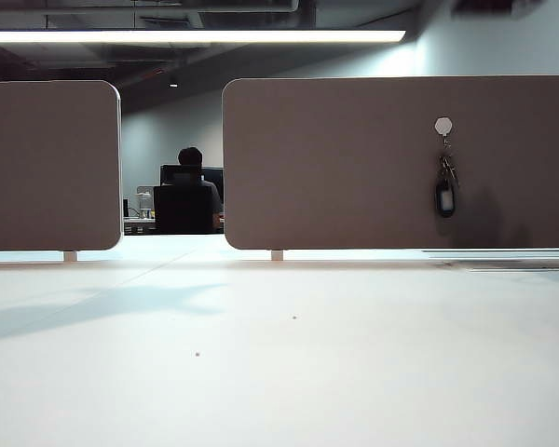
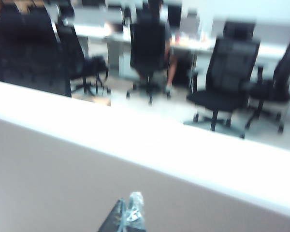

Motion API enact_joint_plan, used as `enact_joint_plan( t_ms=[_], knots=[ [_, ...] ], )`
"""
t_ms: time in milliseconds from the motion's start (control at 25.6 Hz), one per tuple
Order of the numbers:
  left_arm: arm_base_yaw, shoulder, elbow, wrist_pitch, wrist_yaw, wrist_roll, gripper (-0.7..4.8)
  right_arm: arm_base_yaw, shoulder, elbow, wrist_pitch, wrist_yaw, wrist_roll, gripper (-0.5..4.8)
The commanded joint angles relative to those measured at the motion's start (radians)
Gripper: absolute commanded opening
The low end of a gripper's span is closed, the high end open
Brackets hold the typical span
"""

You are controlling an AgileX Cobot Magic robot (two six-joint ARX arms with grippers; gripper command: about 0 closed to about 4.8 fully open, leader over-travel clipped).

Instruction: Hang the bunch of keys on the hook.

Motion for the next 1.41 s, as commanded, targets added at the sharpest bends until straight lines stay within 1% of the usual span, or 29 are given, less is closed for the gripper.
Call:
enact_joint_plan(
  t_ms=[39,117,156,195,274,313,352,391,430,508,586,664,703,742,821,899,977,1055,1094,1250,1289,1407],
  knots=[
    [-0.001,-0.219,-0.012,-0.193,-0.058,0.003,-0.05,0.047,-0.114,0.003,-0.040,0.000,-0.008,-0.03],
    [0.000,-0.373,-0.050,-0.292,-0.061,0.005,-0.05,0.069,-0.196,-0.001,-0.099,0.003,-0.027,-0.03],
    [0.000,-0.448,-0.084,-0.320,-0.063,0.002,-0.05,0.087,-0.235,-0.011,-0.131,0.020,-0.056,-0.03],
    [0.000,-0.543,-0.136,-0.336,-0.079,-0.003,-0.05,0.109,-0.287,-0.029,-0.175,0.041,-0.095,-0.03],
    [0.000,-0.719,-0.249,-0.339,-0.080,-0.011,-0.05,0.159,-0.386,-0.093,-0.232,0.059,-0.147,-0.03],
    [0.000,-0.792,-0.299,-0.337,-0.080,-0.044,-0.05,0.176,-0.439,-0.143,-0.242,0.067,-0.156,-0.03],
    [0.000,-0.867,-0.356,-0.338,-0.080,-0.087,-0.05,0.192,-0.510,-0.216,-0.242,0.068,-0.164,-0.03],
    [0.000,-0.933,-0.405,-0.338,-0.092,-0.110,-0.05,0.206,-0.586,-0.299,-0.240,0.068,-0.166,-0.03],
    [0.000,-0.983,-0.441,-0.338,-0.110,-0.118,-0.05,0.215,-0.657,-0.377,-0.237,0.068,-0.167,-0.03],
    [0.000,-1.066,-0.511,-0.335,-0.121,-0.137,-0.05,0.241,-0.838,-0.587,-0.237,0.071,-0.167,-0.03],
    [0.000,-1.099,-0.573,-0.334,-0.121,-0.184,-0.06,0.251,-1.023,-0.811,-0.228,0.072,-0.167,-0.03],
    [0.000,-1.107,-0.644,-0.327,-0.117,-0.183,-0.05,0.253,-1.211,-1.038,-0.212,0.090,-0.153,-0.03],
    [0.000,-1.107,-0.687,-0.303,-0.096,-0.182,-0.06,0.253,-1.295,-1.141,-0.198,0.094,-0.120,-0.03],
    [0.000,-1.107,-0.746,-0.256,-0.051,-0.183,-0.05,0.253,-1.395,-1.260,-0.174,0.095,-0.078,-0.03],
    [0.000,-1.107,-0.878,-0.129,0.018,-0.183,-0.05,0.253,-1.574,-1.474,-0.124,0.124,-0.035,-0.03],
    [0.000,-1.108,-1.028,0.026,0.019,-0.194,-0.06,0.253,-1.741,-1.674,-0.074,0.127,0.027,-0.03],
    [0.000,-1.107,-1.162,0.167,0.040,-0.194,-0.05,0.253,-1.862,-1.831,-0.050,0.129,0.093,-0.03],
    [0.000,-1.107,-1.254,0.252,0.041,-0.195,-0.05,0.253,-1.935,-1.926,-0.045,0.130,0.100,-0.03],
    [0.000,-1.107,-1.329,0.313,0.039,-0.201,-0.05,0.254,-1.984,-2.003,-0.028,0.130,0.100,-0.03],
    [0.000,-1.107,-1.463,0.441,0.010,-0.208,-0.05,0.253,-2.052,-2.145,0.050,0.151,0.101,-0.03],
    [0.000,-1.107,-1.521,0.497,0.006,-0.209,-0.05,0.254,-2.069,-2.207,0.086,0.152,0.110,-0.03],
    [0.000,-1.107,-1.608,0.573,0.003,-0.222,-0.05,0.261,-2.079,-2.296,0.102,0.153,0.125,-0.03]
  ],
)
